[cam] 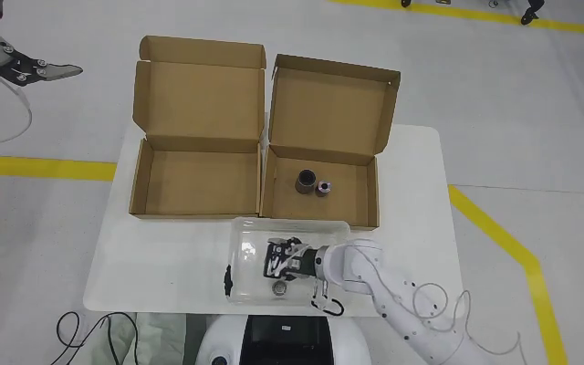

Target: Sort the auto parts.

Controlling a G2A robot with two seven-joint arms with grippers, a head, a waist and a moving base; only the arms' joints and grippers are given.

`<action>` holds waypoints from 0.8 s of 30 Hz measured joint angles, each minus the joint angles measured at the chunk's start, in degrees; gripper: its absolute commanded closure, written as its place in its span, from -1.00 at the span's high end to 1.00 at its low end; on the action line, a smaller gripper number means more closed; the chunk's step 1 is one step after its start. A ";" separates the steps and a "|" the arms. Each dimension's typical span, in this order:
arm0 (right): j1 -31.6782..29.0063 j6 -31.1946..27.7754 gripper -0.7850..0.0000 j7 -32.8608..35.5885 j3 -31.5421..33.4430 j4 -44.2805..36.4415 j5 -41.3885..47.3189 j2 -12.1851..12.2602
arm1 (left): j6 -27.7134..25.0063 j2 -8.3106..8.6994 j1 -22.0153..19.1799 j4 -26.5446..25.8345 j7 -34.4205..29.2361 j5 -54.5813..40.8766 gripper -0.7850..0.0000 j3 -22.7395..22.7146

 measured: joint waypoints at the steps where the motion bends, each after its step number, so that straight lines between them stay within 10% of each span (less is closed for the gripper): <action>1: 0.17 -0.09 0.00 0.29 -0.35 0.19 -0.04 -0.09 | 0.00 0.00 0.00 0.00 0.00 0.00 1.00 0.00; 14: 2.23 3.21 0.16 4.23 -4.91 2.91 -2.30 -1.67 | 0.00 0.00 0.00 0.00 0.00 0.00 1.00 0.00; 17: 2.59 4.25 -0.07 5.18 -5.67 3.44 -2.82 -2.03 | 0.00 0.00 0.00 0.00 0.00 0.00 1.00 0.00; 20: 2.90 5.16 -0.94 5.73 -6.24 3.74 -3.27 -2.35 | 0.00 0.00 0.00 0.00 0.00 0.00 1.00 0.00; 24: 3.00 6.85 -1.00 5.67 -6.75 3.56 -4.58 -2.65 | 0.00 0.00 0.00 0.00 0.00 0.00 1.00 0.00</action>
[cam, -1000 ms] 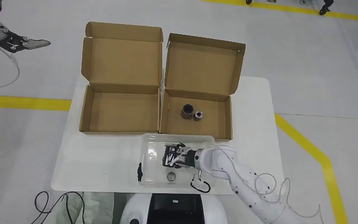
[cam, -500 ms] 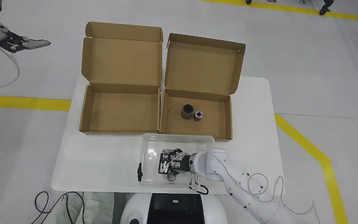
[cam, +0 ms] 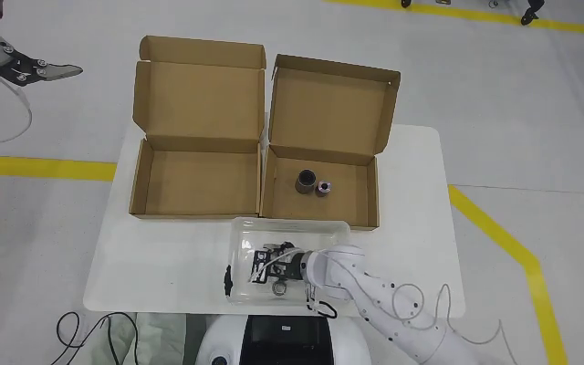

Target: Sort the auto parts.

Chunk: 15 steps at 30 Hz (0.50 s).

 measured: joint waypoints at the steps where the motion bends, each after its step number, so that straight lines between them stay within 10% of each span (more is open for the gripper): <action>1: -0.04 0.31 -1.00 -0.01 -0.02 -0.04 -0.25 -0.03 | 0.00 0.00 0.00 0.00 0.00 0.00 1.00 0.00; 15: -2.97 1.61 -1.00 -8.88 4.10 -5.35 -2.93 1.31 | 0.00 0.00 0.00 0.00 0.00 0.00 1.00 0.00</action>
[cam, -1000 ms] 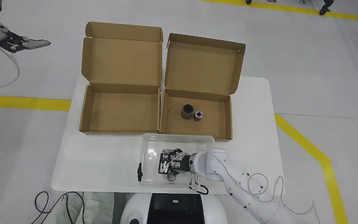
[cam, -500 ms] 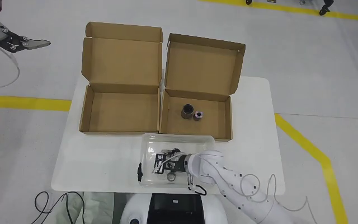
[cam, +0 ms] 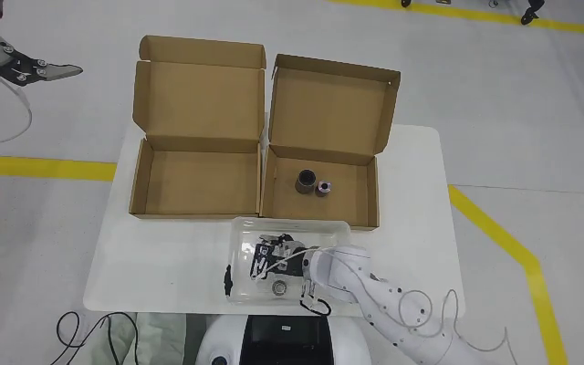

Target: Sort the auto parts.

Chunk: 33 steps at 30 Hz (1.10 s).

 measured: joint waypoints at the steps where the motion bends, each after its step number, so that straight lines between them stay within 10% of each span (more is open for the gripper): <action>1: -0.37 -0.35 -1.00 -1.50 0.62 -0.51 0.10 0.22 | 0.00 0.00 0.00 0.00 0.00 0.00 1.00 0.00; 16: -1.71 -8.42 -1.00 -24.98 8.96 -2.46 3.49 2.58 | 0.00 0.00 0.00 0.00 0.00 0.00 1.00 0.00; 33: 8.34 -11.35 -1.00 -34.32 13.91 -4.28 9.58 2.05 | 0.00 0.00 0.00 0.00 0.00 0.00 1.00 0.00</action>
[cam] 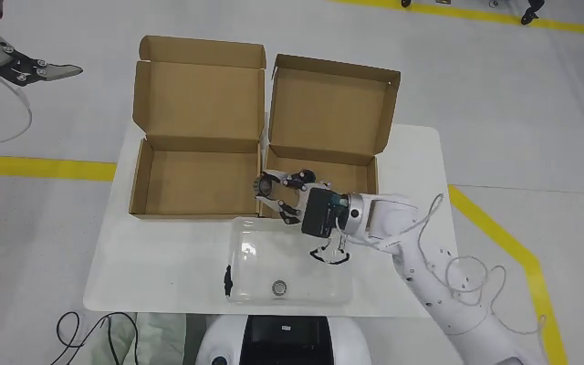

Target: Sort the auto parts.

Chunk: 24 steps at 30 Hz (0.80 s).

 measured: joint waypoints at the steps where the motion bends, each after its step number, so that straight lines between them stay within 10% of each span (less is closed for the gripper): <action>1: 0.50 -0.14 -1.00 -0.06 0.32 -0.25 0.38 -0.02 | 0.00 0.00 0.00 0.00 0.00 0.00 1.00 0.00; 24: 8.41 1.12 -1.00 1.71 3.71 -3.12 6.32 -1.01 | 0.00 0.00 0.00 0.00 0.00 0.00 1.00 0.00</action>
